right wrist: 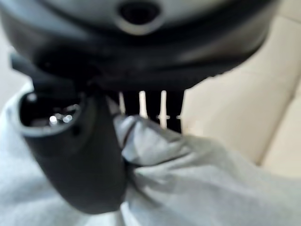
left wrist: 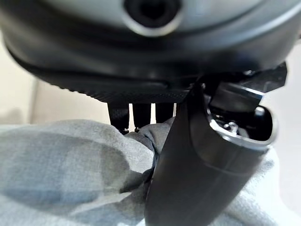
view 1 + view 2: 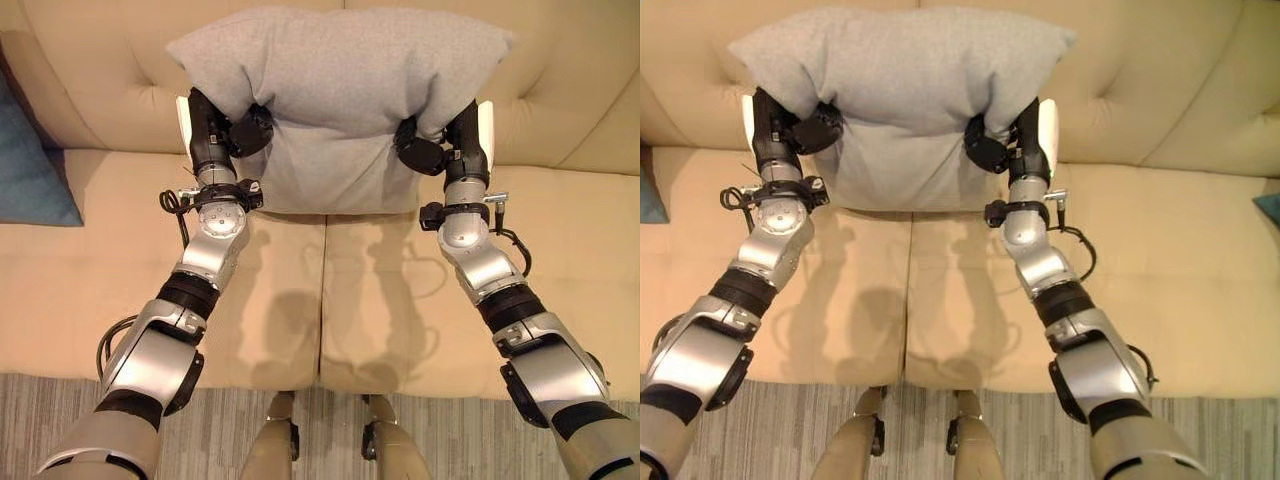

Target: Pick up all the scattered cushions and arrange them neatly on the sofa.

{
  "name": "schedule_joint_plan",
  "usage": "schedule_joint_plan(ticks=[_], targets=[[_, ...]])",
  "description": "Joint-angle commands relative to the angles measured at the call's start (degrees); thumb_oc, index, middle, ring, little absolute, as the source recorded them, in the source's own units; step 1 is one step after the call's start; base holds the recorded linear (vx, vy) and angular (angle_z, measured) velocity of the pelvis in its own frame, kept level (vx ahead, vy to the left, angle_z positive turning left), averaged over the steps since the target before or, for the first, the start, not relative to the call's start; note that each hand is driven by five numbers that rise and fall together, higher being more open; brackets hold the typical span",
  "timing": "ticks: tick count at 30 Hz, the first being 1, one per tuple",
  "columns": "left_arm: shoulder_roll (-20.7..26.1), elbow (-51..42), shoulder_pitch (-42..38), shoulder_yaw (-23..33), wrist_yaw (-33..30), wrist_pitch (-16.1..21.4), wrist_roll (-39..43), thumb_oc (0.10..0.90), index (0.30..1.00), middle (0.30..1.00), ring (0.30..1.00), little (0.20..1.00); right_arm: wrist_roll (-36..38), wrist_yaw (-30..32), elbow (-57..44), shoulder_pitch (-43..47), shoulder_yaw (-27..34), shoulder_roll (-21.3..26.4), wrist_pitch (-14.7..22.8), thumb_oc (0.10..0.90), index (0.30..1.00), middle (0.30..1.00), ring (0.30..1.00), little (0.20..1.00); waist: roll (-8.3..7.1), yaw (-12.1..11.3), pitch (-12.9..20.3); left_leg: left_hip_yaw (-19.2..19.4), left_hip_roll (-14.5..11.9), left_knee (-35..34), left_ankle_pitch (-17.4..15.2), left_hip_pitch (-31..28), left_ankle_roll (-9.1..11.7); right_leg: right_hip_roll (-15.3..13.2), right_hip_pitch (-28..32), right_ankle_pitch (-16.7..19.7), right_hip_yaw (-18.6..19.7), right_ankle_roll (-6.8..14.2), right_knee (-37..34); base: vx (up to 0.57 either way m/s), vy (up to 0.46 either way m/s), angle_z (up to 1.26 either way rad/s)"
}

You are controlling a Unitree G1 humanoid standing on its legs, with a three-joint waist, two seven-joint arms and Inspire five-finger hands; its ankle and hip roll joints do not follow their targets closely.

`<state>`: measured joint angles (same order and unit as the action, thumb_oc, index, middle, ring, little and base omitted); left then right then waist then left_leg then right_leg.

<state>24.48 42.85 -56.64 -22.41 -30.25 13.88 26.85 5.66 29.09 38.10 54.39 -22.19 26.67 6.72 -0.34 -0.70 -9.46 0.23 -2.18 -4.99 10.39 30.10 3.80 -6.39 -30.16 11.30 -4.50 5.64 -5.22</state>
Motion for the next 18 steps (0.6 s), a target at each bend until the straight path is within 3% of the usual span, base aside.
schedule_joint_plan(ticks=[1,4,5,6,7,8,12,18], targets=[[0.60,-5.43,-7.69,-3.32,2.42,8.56,-3.89,0.400,0.300,0.300,0.300,0.300,-1.49,2.00,-3.99,9.20,0.62,-1.34,6.67,0.400,0.300,0.300,0.300,0.300,-0.86,0.32,4.13,0.56,2.46,-0.01,-2.33,0.01,3.07,-0.74,-0.29,-0.97,-0.23,5.67,0.22,0.00,0.000,0.00],[0.03,-4.32,-6.25,-3.57,2.79,7.69,-4.34,0.400,0.300,0.300,0.300,0.300,-1.44,1.63,-1.94,7.75,0.10,-2.43,6.30,0.400,0.300,0.300,0.300,0.300,-0.89,0.54,4.11,0.43,2.35,-0.01,-2.33,0.18,3.11,-0.65,-0.59,-0.88,-0.22,5.61,0.22,-0.01,-0.006,0.00],[-0.17,-3.54,-6.07,-3.68,2.83,7.43,-4.57,0.527,0.491,0.491,0.491,0.491,-1.41,1.14,-0.87,7.47,-0.33,-2.67,6.09,0.444,0.366,0.366,0.366,0.366,-0.89,0.60,4.03,0.42,2.38,-0.01,-2.20,0.37,3.16,-0.60,-0.75,-0.84,-0.28,5.61,0.22,0.00,0.000,0.00],[-0.16,-3.25,-5.78,-3.72,2.99,7.25,-4.88,0.709,0.764,0.764,0.764,0.764,-1.53,1.00,-0.35,7.20,-0.50,-2.83,6.05,0.521,0.481,0.481,0.481,0.481,-0.90,0.62,3.94,0.37,2.42,-0.01,-2.16,0.60,3.20,-0.59,-0.96,-0.82,-0.32,5.63,0.22,-0.03,-0.027,0.05],[-0.14,-3.02,-5.59,-3.83,3.00,7.00,-5.14,0.800,0.900,0.900,0.900,0.900,-1.69,1.03,0.16,7.01,-0.61,-2.79,5.92,0.775,0.862,0.862,0.862,0.862,-0.89,0.66,3.91,0.35,2.45,-0.01,-2.07,0.81,3.23,-0.52,-1.25,-0.79,-0.33,5.63,0.22,-0.02,-0.028,0.15],[0.03,-2.76,-5.37,-3.72,3.02,6.73,-5.53,0.800,0.900,0.900,0.900,0.900,-1.88,0.94,0.71,6.91,-0.70,-2.66,5.70,0.800,0.900,0.900,0.900,0.900,-0.90,0.66,3.90,0.36,2.45,-0.01,-1.97,1.06,3.26,-0.49,-1.46,-0.74,-0.34,5.65,0.22,-0.02,-0.029,0.22],[1.59,-1.82,-4.73,-2.88,3.39,6.47,-5.79,0.800,0.900,0.900,0.900,0.900,-1.63,0.72,2.44,6.99,-0.26,-0.89,5.27,0.800,0.900,0.900,0.900,0.900,-0.91,0.59,4.03,0.16,2.31,-0.01,-2.04,1.40,3.40,-0.46,-1.80,-0.95,-0.50,5.60,0.22,-0.01,-0.012,-0.09],[7.60,-0.62,-2.23,0.22,5.08,6.06,-4.22,0.800,0.900,0.900,0.900,0.900,1.65,-0.96,3.02,5.34,2.27,6.03,4.94,0.800,0.900,0.900,0.900,0.900,-1.19,0.61,4.71,0.02,2.22,-0.01,-2.24,0.82,3.54,-0.44,-1.36,-1.12,-0.93,5.48,0.22,-0.01,-0.022,0.03]])
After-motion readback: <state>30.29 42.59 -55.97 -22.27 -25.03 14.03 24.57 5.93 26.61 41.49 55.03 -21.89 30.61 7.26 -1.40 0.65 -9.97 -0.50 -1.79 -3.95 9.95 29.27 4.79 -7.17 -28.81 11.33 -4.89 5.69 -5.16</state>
